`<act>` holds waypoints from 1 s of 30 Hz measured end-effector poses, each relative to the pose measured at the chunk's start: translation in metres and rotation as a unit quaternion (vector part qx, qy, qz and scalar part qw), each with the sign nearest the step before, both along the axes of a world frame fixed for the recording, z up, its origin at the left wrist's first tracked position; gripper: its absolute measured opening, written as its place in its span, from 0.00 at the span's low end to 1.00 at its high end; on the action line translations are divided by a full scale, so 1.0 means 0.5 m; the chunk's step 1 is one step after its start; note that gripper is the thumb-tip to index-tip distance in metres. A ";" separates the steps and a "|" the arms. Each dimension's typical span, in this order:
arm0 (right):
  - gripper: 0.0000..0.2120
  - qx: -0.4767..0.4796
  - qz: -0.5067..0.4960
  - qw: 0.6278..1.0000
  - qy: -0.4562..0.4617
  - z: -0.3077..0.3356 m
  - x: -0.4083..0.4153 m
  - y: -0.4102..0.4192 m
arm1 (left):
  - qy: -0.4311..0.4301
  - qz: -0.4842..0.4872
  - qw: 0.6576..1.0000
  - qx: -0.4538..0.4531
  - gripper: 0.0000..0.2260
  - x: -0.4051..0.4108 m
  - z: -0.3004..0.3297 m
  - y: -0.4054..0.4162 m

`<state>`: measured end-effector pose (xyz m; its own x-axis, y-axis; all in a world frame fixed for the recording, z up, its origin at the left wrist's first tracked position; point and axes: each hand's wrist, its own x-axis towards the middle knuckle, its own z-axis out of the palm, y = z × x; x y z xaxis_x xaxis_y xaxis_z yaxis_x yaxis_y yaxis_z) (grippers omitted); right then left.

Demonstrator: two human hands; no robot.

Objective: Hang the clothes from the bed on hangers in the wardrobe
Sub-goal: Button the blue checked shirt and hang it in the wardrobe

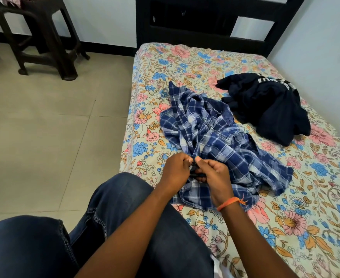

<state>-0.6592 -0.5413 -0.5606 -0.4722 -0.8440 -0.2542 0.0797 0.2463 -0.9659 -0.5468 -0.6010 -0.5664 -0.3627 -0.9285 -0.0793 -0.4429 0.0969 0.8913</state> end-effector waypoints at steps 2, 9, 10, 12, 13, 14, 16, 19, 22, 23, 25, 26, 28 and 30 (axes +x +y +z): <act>0.07 -0.011 0.005 1.000 0.011 -0.008 -0.003 0.006 | 0.008 0.001 1.000 0.008 0.14 0.000 -0.001 -0.001; 0.06 0.017 0.020 1.000 0.000 -0.015 -0.020 0.005 | 0.071 -0.007 0.991 0.115 0.13 0.009 -0.005 -0.010; 0.06 0.020 0.027 0.999 0.013 -0.015 -0.022 0.004 | 0.064 -0.007 0.991 0.117 0.14 0.009 -0.003 -0.010; 0.08 0.022 0.040 0.993 0.107 -0.022 -0.020 0.003 | 0.012 -0.016 0.997 0.074 0.14 0.005 -0.001 -0.006; 0.09 0.016 0.045 0.981 0.188 -0.028 -0.016 0.003 | -0.033 -0.019 0.999 0.036 0.14 0.003 -0.002 -0.003; 0.09 0.005 0.047 0.962 0.268 -0.036 -0.009 0.003 | -0.081 -0.018 0.997 -0.003 0.14 -0.001 -0.002 0.003; 0.09 -0.021 0.033 0.939 0.343 -0.046 0.006 0.005 | -0.145 -0.006 0.987 -0.065 0.10 -0.009 0.003 0.017; 0.09 -0.031 0.011 0.957 0.290 -0.052 0.012 0.002 | -0.205 0.014 0.972 -0.110 0.07 -0.016 0.010 0.027; 0.09 -0.016 0.009 0.972 0.234 -0.044 0.011 0.000 | -0.149 0.013 0.985 -0.085 0.06 -0.015 0.001 0.016; 0.09 -0.013 0.011 0.978 0.206 -0.041 0.012 0.000 | -0.128 0.004 0.989 -0.075 0.10 -0.015 -0.005 0.012; 0.09 -0.014 0.016 0.990 0.137 -0.039 0.009 0.000 | -0.089 -0.020 0.996 -0.019 0.14 -0.016 -0.006 0.009; 0.09 -0.016 0.020 0.995 0.101 -0.039 0.007 0.001 | -0.060 -0.030 0.997 0.025 0.14 -0.014 0.000 0.008; 0.08 -0.015 0.027 0.999 0.037 -0.037 0.000 0.002 | -0.008 -0.042 0.994 0.096 0.12 -0.009 0.002 0.000; 0.07 -0.005 0.028 1.000 0.004 -0.031 -0.006 0.002 | 0.013 -0.050 0.992 0.113 0.12 -0.005 0.001 -0.004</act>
